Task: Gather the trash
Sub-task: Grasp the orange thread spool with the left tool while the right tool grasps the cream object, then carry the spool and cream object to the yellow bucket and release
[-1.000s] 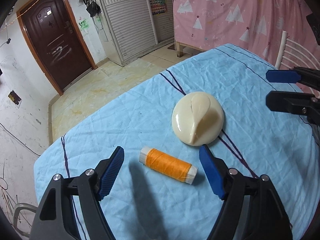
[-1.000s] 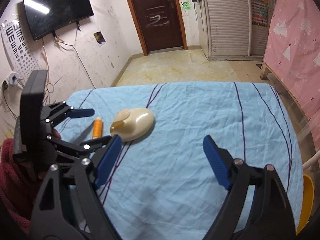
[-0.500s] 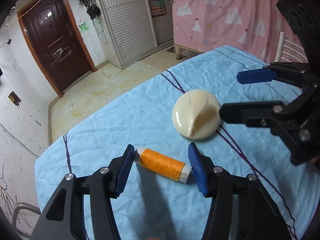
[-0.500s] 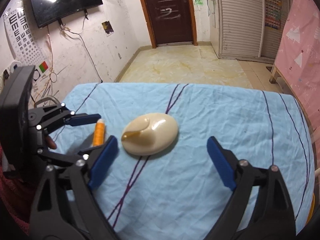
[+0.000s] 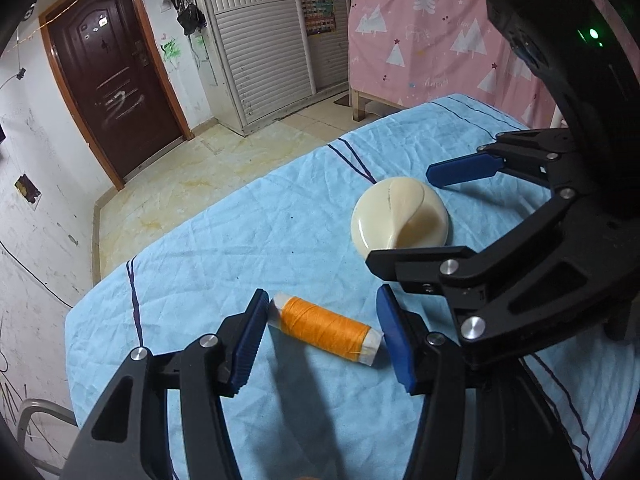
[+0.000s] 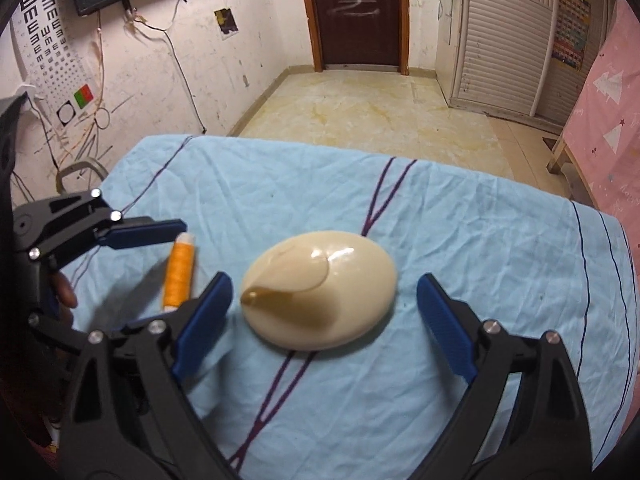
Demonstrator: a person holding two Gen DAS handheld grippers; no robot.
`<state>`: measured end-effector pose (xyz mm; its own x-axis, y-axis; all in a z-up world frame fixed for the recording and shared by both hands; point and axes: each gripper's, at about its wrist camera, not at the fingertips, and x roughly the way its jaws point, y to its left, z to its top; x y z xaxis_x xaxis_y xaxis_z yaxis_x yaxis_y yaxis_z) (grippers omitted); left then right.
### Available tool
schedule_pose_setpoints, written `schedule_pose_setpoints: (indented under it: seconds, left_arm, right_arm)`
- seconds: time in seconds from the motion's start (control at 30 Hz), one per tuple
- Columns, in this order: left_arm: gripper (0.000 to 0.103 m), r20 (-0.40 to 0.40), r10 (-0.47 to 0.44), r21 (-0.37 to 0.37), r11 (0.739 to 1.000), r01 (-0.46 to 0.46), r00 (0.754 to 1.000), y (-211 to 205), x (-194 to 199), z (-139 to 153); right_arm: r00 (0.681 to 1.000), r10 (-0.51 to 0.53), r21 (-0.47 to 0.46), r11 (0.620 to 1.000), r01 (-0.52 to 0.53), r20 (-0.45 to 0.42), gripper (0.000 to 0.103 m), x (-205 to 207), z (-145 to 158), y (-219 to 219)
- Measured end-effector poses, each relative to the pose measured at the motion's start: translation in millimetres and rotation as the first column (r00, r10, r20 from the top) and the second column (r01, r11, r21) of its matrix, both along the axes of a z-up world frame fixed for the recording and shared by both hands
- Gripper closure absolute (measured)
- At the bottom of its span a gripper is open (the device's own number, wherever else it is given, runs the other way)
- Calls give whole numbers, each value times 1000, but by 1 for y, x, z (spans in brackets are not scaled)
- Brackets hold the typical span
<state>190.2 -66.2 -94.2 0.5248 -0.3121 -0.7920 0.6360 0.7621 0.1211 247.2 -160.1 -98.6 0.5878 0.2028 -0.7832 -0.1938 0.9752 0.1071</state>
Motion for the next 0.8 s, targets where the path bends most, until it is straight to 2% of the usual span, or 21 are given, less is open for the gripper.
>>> schedule_pose_setpoints:
  seconds: [0.07,0.13,0.37,0.8]
  left_arm:
    - [56,-2,2,-7,1000,-2,1000,1,1,0]
    - [56,0,1,-6,1000,-1,1000,3,1,0]
    - [56,5,3,-5,1000,-3,1000,4,0,1]
    - [56,28,23,11,1000,-24,999,-6,-9,4]
  right_arm:
    - [1000,3,-21,1000,-3,8,23,0,1,1]
    - [1000,11,-29,1000,-11,10,27,-1,1,0]
    - [1000,-7,6,1000,7,16,28,-1,3,-3]
    - [988,-92,125,989,77,125,27,-35,39,-47]
